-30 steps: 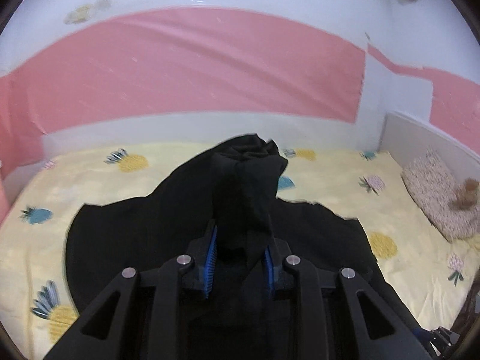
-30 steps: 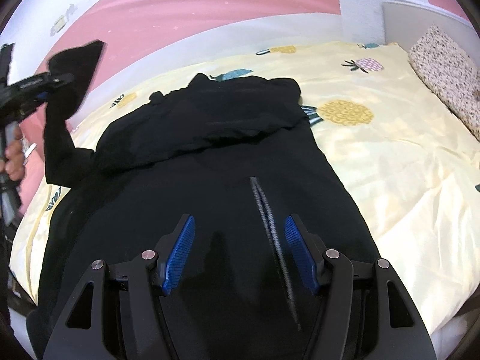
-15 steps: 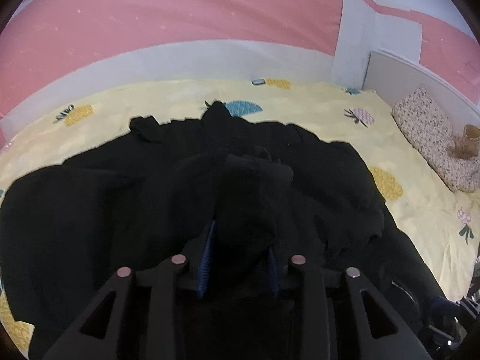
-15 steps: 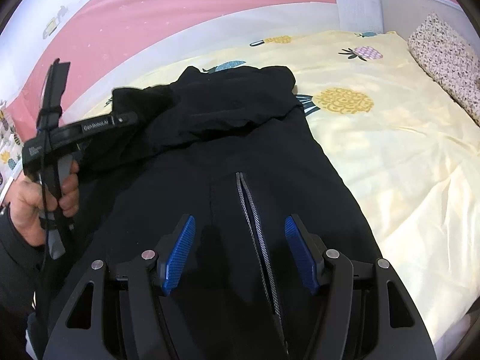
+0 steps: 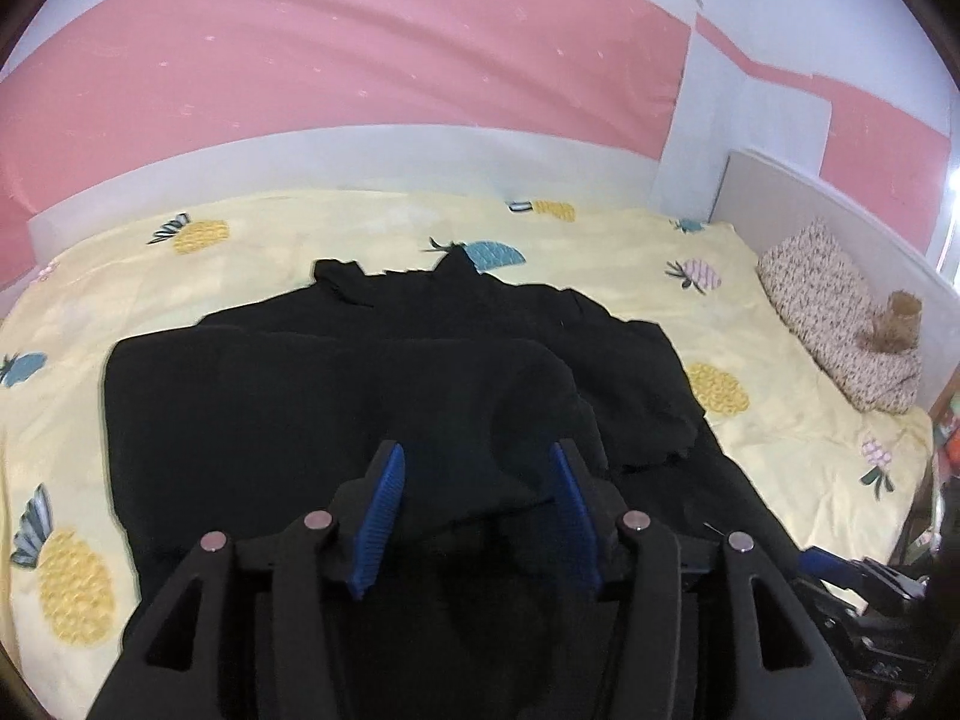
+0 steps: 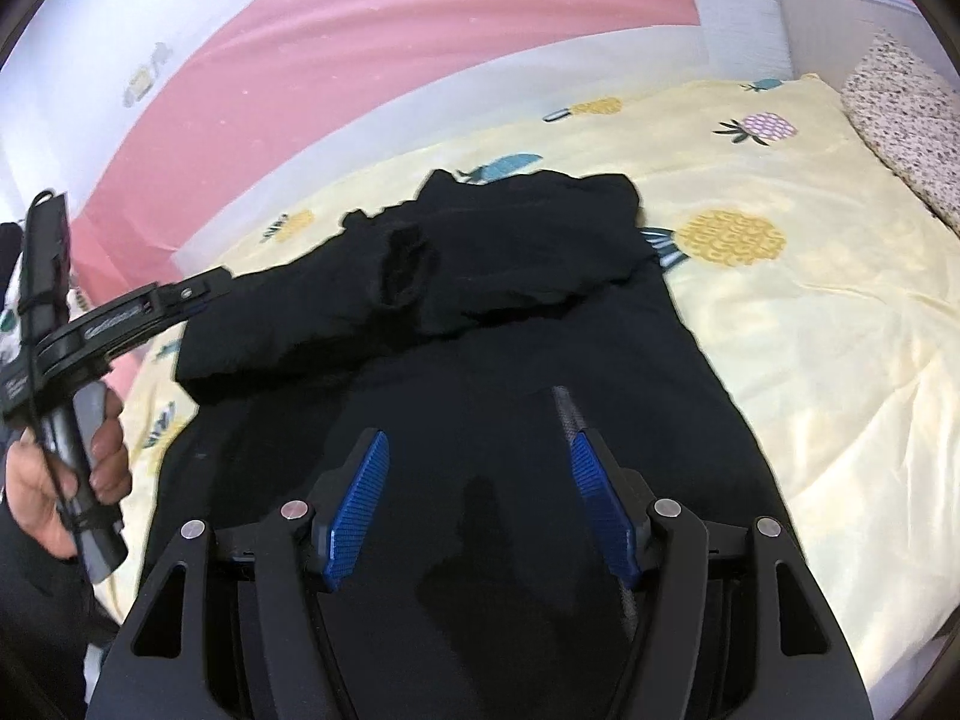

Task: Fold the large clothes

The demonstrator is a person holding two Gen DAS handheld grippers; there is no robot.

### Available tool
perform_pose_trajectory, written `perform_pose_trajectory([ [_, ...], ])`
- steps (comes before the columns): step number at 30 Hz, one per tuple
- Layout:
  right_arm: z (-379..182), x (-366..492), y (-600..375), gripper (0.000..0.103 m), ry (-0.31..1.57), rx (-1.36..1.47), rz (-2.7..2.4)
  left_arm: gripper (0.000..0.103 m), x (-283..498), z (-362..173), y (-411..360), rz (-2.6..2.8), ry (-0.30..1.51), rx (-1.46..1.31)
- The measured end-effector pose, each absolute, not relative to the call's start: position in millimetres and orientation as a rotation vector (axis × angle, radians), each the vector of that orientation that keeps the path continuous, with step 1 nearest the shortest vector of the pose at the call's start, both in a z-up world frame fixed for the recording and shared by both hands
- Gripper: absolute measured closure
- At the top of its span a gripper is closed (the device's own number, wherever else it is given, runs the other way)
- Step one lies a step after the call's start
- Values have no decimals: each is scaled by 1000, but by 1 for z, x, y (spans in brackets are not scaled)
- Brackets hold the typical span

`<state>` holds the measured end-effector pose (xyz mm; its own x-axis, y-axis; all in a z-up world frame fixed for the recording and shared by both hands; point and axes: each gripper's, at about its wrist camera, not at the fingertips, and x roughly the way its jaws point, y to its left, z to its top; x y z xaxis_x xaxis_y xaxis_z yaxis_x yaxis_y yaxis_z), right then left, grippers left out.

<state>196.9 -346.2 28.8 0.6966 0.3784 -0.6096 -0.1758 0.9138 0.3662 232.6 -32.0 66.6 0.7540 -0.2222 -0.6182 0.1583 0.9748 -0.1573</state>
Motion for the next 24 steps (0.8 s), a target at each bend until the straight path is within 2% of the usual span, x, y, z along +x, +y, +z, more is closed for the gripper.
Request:
perform_pose_trajectory([
  [6,44,193,-326,34,733,297,416,50,180,93,2,-142,661,-134],
  [13,47,223,-308,33,754,313,517,46,126,102,35,-64,682,-218],
  [24,33,322,-290,33,824,345,564,45,157,82,80,77,692,-288],
])
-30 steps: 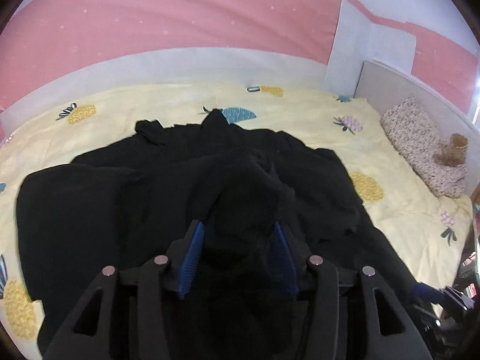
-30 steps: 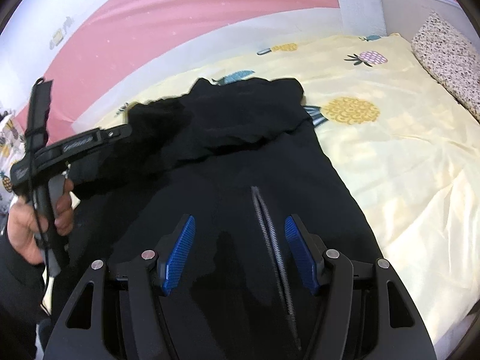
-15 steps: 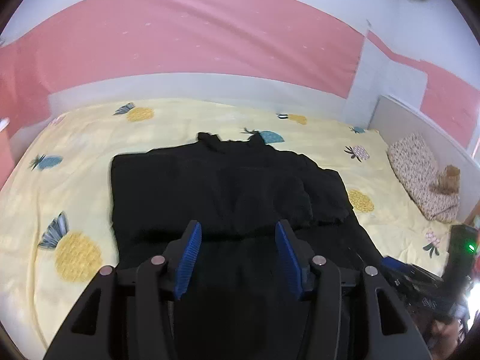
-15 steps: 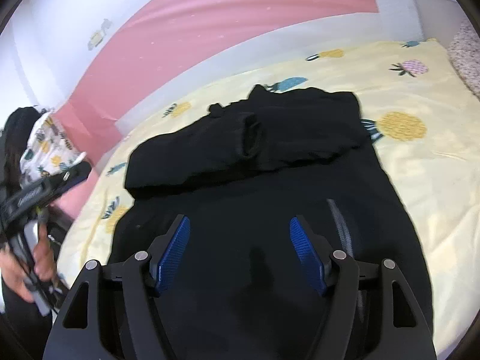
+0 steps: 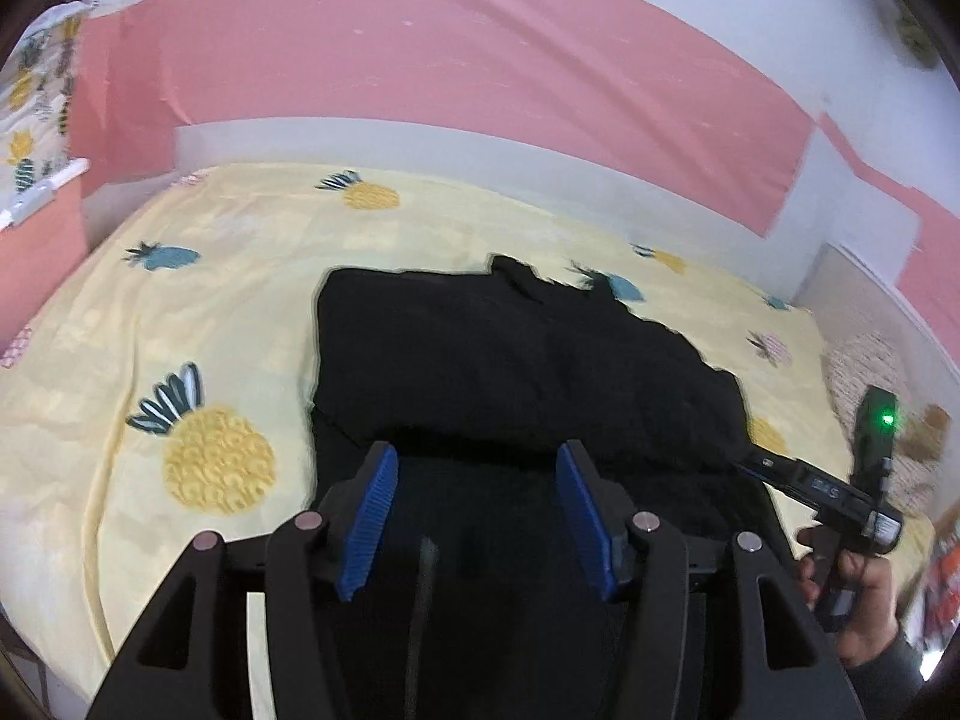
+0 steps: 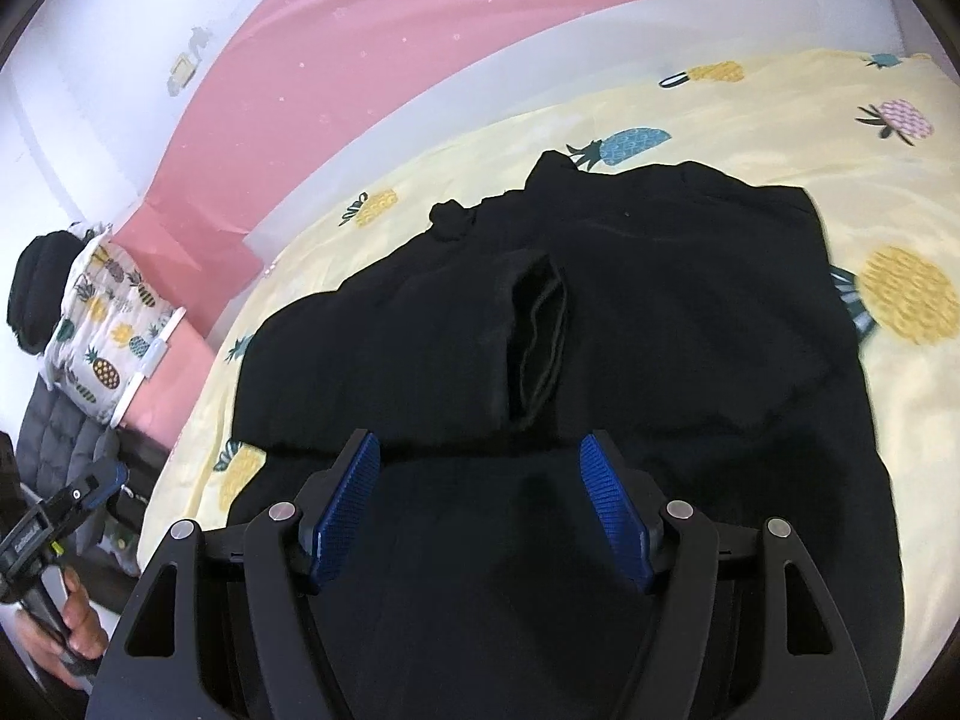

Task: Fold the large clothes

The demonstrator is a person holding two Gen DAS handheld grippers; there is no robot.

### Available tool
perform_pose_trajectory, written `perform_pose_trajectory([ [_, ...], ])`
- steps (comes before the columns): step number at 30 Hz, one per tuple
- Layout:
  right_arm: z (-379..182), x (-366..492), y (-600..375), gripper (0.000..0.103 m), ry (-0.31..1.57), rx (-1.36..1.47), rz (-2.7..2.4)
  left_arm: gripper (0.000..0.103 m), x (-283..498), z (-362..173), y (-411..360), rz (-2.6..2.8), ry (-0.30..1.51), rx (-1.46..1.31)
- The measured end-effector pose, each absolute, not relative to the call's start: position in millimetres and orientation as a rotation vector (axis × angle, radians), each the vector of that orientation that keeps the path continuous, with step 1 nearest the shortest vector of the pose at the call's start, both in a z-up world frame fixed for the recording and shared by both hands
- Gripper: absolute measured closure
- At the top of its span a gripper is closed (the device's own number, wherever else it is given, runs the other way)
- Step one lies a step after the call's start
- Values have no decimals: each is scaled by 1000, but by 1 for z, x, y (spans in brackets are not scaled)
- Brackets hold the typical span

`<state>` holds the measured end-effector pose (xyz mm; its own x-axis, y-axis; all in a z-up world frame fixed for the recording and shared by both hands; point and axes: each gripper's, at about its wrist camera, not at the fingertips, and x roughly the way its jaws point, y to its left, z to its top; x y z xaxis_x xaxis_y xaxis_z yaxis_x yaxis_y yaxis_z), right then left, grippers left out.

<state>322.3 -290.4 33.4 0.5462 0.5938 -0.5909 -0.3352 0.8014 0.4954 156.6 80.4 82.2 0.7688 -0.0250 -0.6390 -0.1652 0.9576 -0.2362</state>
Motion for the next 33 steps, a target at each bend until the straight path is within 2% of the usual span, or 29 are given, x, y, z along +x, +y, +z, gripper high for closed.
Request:
perform_pose_trajectory([
  [8,-8,394,-271,34,949,446,558,45,222,59,117,136,669,-275],
  [9,-11,398,-270,53,952,473,571,45,232,54,119,136,674,-274],
  [10,-11,399,-270,81,948,474,568,45,240,50,120,130,678,-274],
  [12,1,399,-277,90,894,458,561,45,259,42,123,123,693,-272],
  [17,20,408,-318,91,815,451,462,45,297,23,125,106,704,-266],
  [21,-1,418,-331,90,871,443,421,45,324,-9,123,82,767,-266],
  [25,-11,418,-332,86,900,428,424,45,339,-45,117,74,846,-221],
  [29,-3,408,-341,81,905,375,404,45,330,-41,124,47,846,-241],
  [32,27,398,-344,79,797,279,313,45,327,-22,128,41,800,-233],
  [33,35,398,-343,75,765,265,309,45,328,-15,128,46,778,-224],
])
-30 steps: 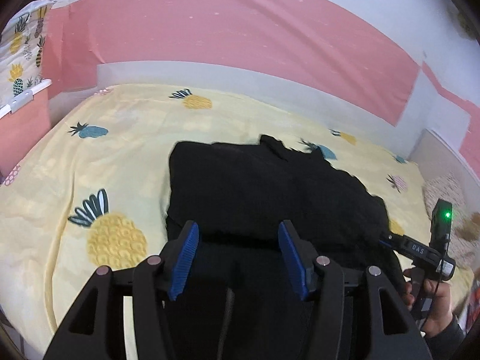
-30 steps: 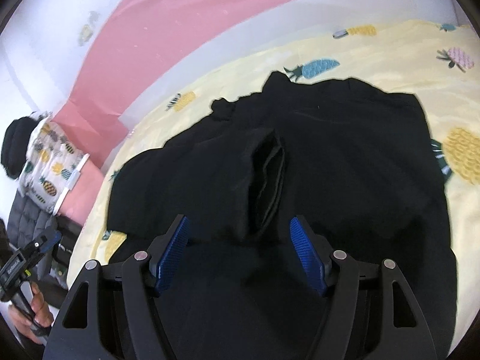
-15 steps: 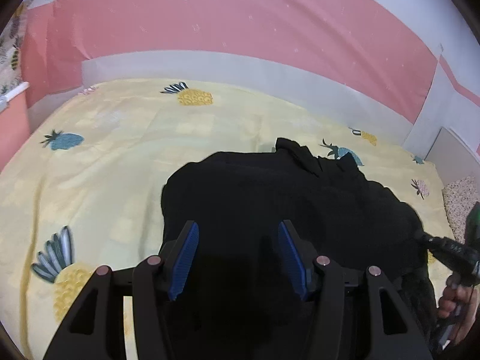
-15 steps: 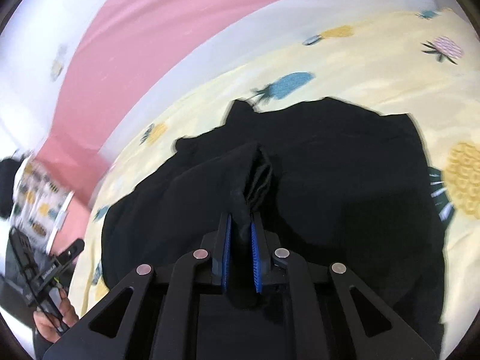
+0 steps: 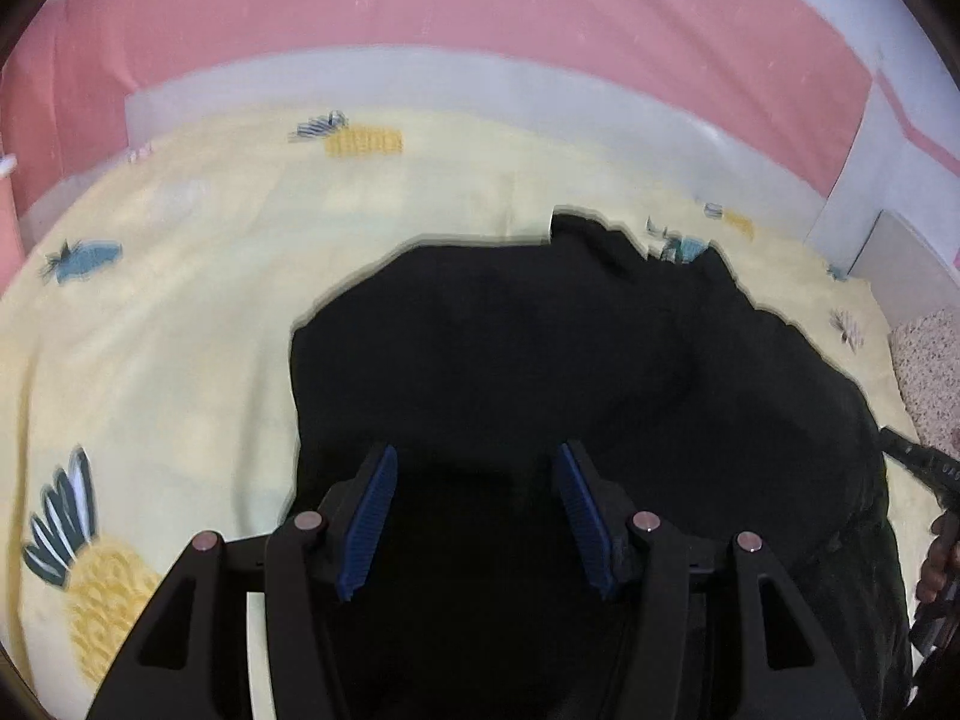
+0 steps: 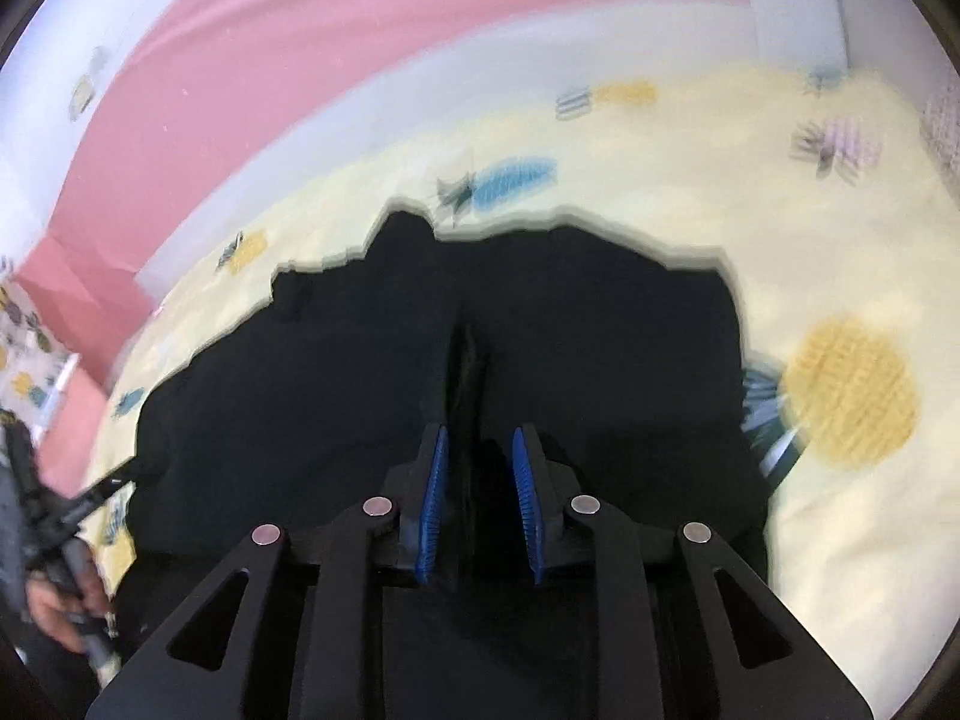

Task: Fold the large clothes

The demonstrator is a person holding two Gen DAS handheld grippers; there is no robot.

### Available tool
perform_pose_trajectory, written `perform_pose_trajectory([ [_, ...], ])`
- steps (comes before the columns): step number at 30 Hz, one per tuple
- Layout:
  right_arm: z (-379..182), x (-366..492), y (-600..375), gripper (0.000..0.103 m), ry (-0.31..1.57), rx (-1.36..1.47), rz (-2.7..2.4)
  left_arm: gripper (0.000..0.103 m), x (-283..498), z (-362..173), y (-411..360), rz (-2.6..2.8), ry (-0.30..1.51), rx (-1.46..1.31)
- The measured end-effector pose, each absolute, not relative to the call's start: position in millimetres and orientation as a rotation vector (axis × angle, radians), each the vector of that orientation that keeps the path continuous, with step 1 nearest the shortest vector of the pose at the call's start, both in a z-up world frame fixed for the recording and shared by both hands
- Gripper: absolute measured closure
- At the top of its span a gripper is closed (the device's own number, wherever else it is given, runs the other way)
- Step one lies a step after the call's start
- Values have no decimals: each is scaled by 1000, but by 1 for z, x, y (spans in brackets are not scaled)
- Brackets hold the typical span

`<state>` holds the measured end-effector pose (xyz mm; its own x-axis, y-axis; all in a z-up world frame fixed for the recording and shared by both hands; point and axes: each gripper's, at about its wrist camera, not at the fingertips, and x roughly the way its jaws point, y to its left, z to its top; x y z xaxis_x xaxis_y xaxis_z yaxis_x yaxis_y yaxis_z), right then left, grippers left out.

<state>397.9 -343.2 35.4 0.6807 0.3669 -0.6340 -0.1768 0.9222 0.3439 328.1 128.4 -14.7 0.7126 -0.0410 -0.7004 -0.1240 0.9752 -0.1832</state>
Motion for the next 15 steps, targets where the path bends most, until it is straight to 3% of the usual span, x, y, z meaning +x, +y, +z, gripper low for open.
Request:
perform_pose_trajectory([
  [2,54,400,-329,67,706,239,342,45,336,-5,127,55,750,-215],
  [5,54,415,-294,67,712,154,383,45,357,-7,121,67,748,-206],
  [9,7,449,-277,67,834,89,326,45,379,-35,106,77,807,-138],
  [15,-11,448,-282,67,805,82,329,44,383,-58,108,60,809,-151],
])
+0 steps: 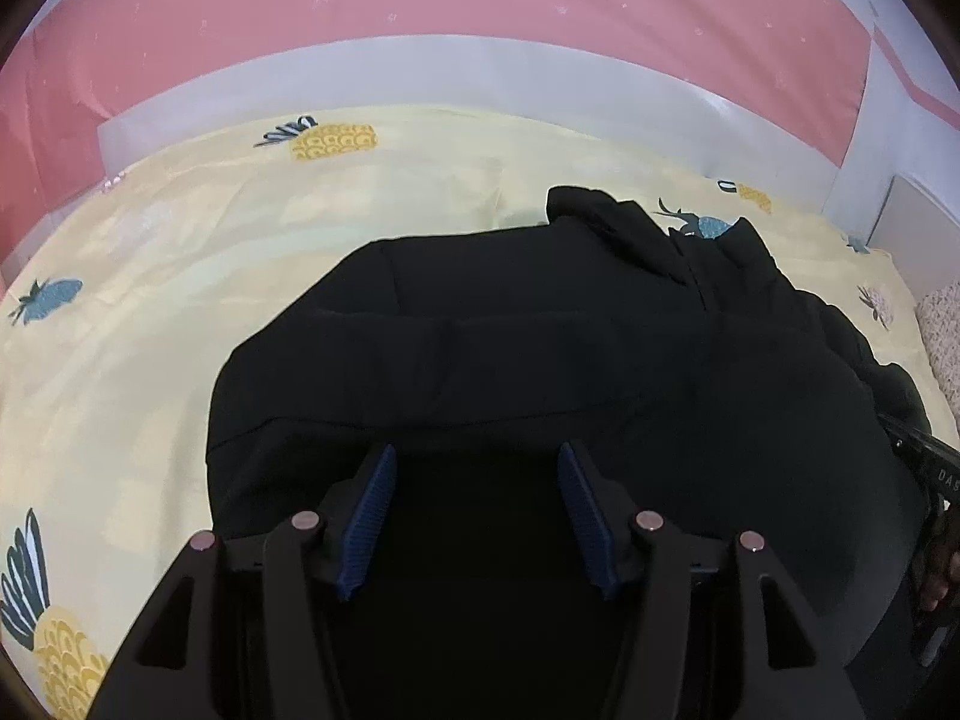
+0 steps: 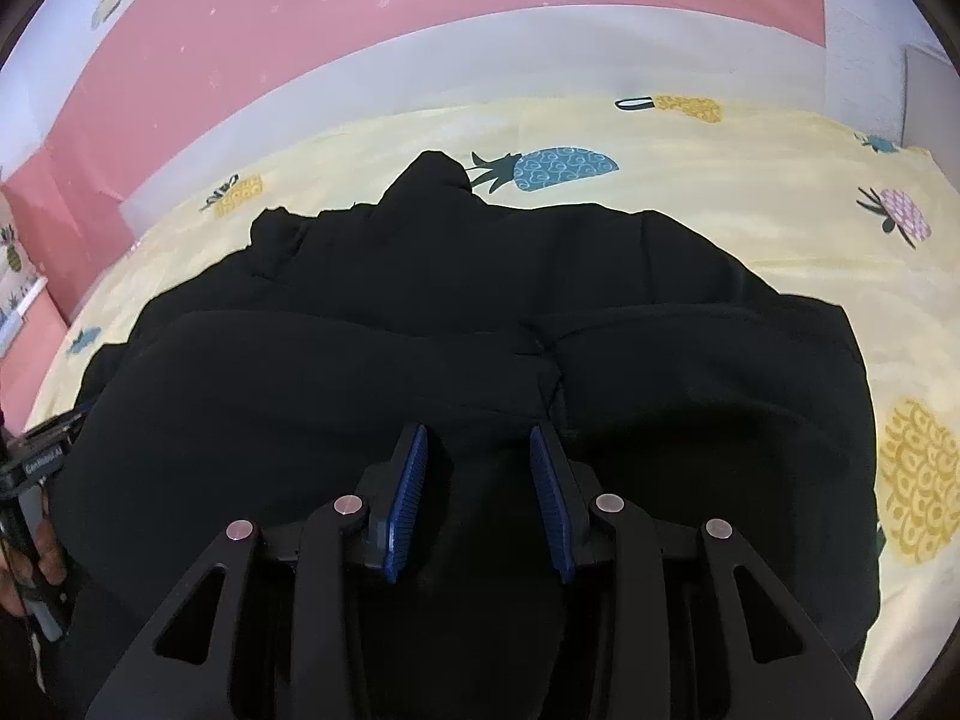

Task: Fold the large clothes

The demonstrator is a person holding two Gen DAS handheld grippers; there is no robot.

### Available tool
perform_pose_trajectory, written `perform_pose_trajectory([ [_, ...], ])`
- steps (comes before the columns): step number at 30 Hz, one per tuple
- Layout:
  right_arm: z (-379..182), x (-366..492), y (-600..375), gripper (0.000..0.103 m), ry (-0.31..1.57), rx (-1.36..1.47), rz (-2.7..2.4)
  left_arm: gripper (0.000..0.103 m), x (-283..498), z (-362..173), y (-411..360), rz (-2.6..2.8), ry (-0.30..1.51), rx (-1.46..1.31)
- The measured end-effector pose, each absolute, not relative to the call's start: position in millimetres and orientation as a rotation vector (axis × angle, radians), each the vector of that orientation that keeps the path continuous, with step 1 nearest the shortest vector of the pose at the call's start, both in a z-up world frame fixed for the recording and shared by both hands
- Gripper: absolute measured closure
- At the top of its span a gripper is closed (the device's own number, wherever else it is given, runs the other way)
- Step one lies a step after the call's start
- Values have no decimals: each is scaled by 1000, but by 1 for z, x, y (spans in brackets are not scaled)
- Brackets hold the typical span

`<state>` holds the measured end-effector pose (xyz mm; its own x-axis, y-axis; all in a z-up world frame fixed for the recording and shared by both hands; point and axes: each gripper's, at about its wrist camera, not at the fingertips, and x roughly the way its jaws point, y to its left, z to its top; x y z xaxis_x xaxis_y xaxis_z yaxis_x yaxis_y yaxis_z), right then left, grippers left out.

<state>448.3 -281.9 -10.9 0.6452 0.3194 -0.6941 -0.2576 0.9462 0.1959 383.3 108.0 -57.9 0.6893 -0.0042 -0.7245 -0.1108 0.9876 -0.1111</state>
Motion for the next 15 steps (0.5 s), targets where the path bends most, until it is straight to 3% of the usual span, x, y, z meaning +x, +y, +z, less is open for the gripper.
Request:
perform_pose_trajectory([
  [9,33,409,-287,65,699,58,346,44,359,-9,50,-47,734,-128],
  [12,6,417,-290,62,788,36,309,44,368,-23,13,-103,775,-53],
  [15,-7,424,-303,60,827,119,341,37,378,-52,-4,-66,825,6],
])
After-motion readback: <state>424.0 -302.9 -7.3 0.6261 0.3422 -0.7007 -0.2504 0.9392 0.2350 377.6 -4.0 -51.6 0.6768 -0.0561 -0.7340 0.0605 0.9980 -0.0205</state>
